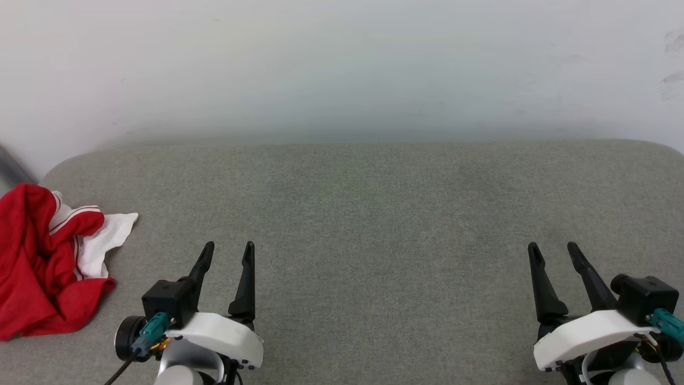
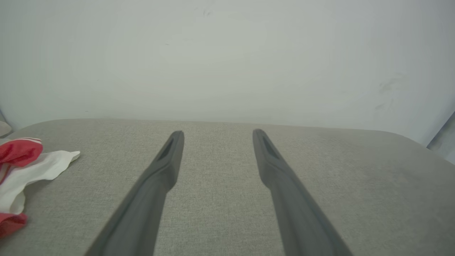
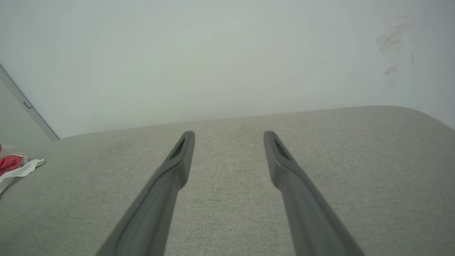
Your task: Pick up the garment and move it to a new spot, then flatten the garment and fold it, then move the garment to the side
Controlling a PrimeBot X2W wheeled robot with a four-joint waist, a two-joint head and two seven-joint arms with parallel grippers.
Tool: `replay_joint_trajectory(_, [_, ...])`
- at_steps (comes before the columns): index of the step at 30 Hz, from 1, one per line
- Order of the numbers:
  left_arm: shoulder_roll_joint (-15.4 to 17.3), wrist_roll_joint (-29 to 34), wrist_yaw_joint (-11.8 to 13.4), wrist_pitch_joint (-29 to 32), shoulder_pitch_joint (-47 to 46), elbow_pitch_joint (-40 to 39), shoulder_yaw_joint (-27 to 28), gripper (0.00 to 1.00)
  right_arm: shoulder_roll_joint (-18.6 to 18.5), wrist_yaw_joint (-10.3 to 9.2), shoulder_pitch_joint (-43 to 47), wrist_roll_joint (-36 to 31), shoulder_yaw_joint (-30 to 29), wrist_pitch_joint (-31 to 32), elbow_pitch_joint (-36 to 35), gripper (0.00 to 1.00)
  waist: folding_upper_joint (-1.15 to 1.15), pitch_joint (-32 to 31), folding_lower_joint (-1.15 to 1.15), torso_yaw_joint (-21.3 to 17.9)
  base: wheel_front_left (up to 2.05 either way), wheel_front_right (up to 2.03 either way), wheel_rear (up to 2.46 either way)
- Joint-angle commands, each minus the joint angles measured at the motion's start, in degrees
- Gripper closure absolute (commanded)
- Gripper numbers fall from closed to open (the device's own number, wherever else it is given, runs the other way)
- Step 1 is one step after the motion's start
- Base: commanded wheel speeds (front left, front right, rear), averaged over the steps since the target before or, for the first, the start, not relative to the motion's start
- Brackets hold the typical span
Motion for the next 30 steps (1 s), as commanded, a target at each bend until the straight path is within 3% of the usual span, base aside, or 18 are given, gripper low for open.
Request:
replay_joint_trajectory(1, [0.5,1.49,0.38,-0.56,-0.76,-0.09,-0.33,0.0,0.19,-0.01,0.23,-1.63,-0.12,-0.39,-0.71,0.0,0.0,-0.04,0.0,-0.01,0.0,0.0,0.0])
replay_joint_trajectory(16, [0.38,6.93,1.23,-2.29,-0.73,1.23,-1.33,0.0,0.41,-0.01,0.99,-7.78,-0.7,-1.07,-1.58,0.0,0.0,-0.21,0.0,0.09,0.0,0.0,0.0])
replay_joint_trajectory(30, [-1.1,8.93,0.1,-3.76,-0.75,2.64,0.03,0.0,0.44,-0.02,0.69,-9.39,-1.42,-1.77,-1.8,0.0,0.0,-0.36,0.0,0.33,0.0,0.0,0.0])
